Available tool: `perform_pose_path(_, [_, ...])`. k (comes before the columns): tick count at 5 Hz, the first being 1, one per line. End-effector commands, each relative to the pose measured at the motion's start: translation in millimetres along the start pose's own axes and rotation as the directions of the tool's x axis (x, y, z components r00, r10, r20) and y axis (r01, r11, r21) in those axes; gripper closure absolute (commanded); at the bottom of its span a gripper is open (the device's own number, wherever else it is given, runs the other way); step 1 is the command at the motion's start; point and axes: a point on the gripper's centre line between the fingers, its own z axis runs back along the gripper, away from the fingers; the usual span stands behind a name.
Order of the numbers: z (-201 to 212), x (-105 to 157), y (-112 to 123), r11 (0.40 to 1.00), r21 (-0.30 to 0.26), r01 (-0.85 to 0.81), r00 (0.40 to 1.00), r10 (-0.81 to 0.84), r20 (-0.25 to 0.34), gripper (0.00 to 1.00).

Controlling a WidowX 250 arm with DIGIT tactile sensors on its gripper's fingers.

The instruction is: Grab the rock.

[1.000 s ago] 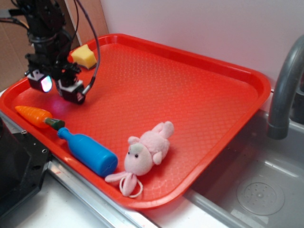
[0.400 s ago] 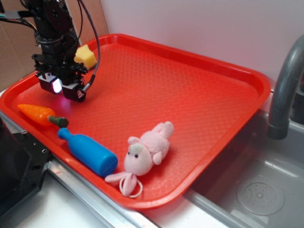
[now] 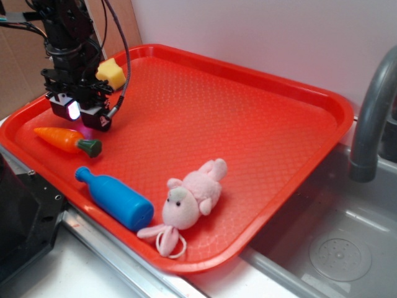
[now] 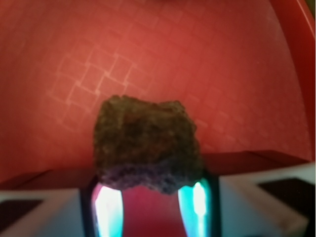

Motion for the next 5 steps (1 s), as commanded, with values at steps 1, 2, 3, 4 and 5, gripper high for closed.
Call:
perform_pose_path(1, [116.5,11.2,-47.7,0.989,-0.008,0.151,0.967,-0.146,0.21,1.0])
perform_pose_path(2, [147.5,11.4,-67.5,0.982,-0.007,0.191,0.973,-0.188,0.136,1.0])
perform_pose_path(3, [162.2,11.8,-81.5,0.974,-0.003,0.228,0.967,-0.226,0.116,1.0])
perform_pose_path(4, [170.3,12.8,-78.5,0.969,-0.052,0.241,0.965,-0.233,0.122,1.0])
perform_pose_path(5, [155.0,17.8,-64.5,0.95,-0.055,0.308,0.936,-0.292,0.197,1.0])
